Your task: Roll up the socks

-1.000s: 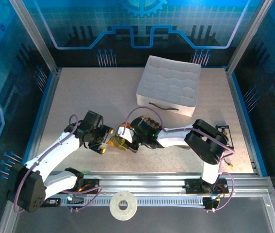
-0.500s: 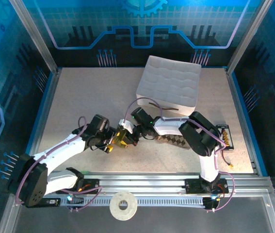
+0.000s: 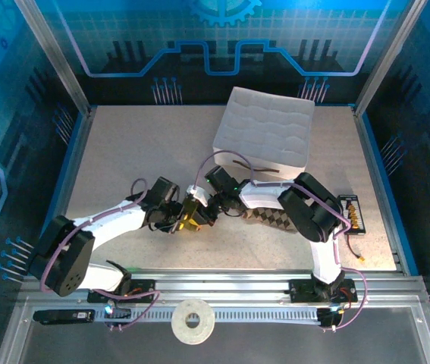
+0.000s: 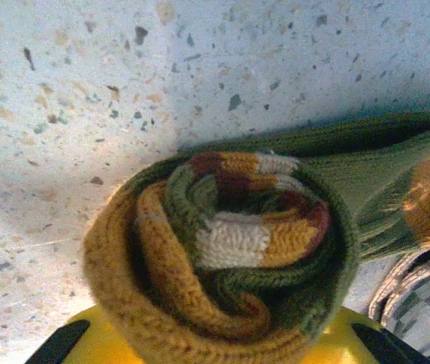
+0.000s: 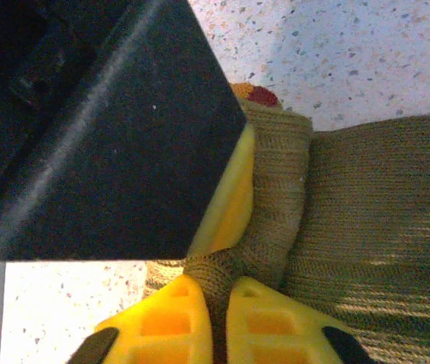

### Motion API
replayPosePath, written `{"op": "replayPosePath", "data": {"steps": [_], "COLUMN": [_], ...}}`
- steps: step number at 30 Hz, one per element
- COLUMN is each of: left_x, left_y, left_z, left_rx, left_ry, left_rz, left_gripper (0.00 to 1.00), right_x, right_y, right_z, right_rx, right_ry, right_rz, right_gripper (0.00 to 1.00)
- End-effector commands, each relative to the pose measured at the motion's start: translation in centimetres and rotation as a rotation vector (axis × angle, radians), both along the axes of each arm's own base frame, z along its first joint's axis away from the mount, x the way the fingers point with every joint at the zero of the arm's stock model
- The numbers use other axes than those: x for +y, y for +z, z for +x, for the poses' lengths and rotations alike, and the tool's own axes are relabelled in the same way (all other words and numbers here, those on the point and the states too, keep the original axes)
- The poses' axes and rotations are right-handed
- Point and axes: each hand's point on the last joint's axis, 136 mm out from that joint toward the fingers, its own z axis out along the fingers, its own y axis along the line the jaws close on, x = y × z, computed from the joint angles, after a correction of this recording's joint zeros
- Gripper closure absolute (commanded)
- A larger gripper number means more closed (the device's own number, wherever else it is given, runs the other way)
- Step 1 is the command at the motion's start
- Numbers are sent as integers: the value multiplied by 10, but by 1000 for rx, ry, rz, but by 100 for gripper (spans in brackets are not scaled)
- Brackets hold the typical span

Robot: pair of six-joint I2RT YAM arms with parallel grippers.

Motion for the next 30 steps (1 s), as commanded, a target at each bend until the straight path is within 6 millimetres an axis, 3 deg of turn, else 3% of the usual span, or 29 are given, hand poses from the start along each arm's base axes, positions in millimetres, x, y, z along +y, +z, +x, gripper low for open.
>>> {"op": "replayPosePath", "data": {"steps": [1,7,10,17,24,28,30], "left_x": [40,41,40,34,31,31,32], "left_y": [-44,-36,-31,-28,-29,-26,-24], "left_z": [-80,-96,-96,-92,-85,-81,-79], "left_rx": [343,432,450,484,498,489,481], "left_ry": [12,64,72,58,55,54,59], "left_rz": [200,187,186,177,142,129,120], "left_gripper": [91,94,94,93,92,92,92], "right_x": [-35,-27,-23,-5,9,7,6], "right_y": [-41,16,36,36,14,-3,-7], "right_z": [-26,-25,-33,-45,-43,-28,-25], "right_rx": [-18,-541,-750,-957,-941,-922,-897], "right_ry": [31,46,45,83,115,79,68], "right_rz": [-216,-74,-33,-121,-156,-220,-224], "right_gripper": [80,41,32,31,35,48,61]}}
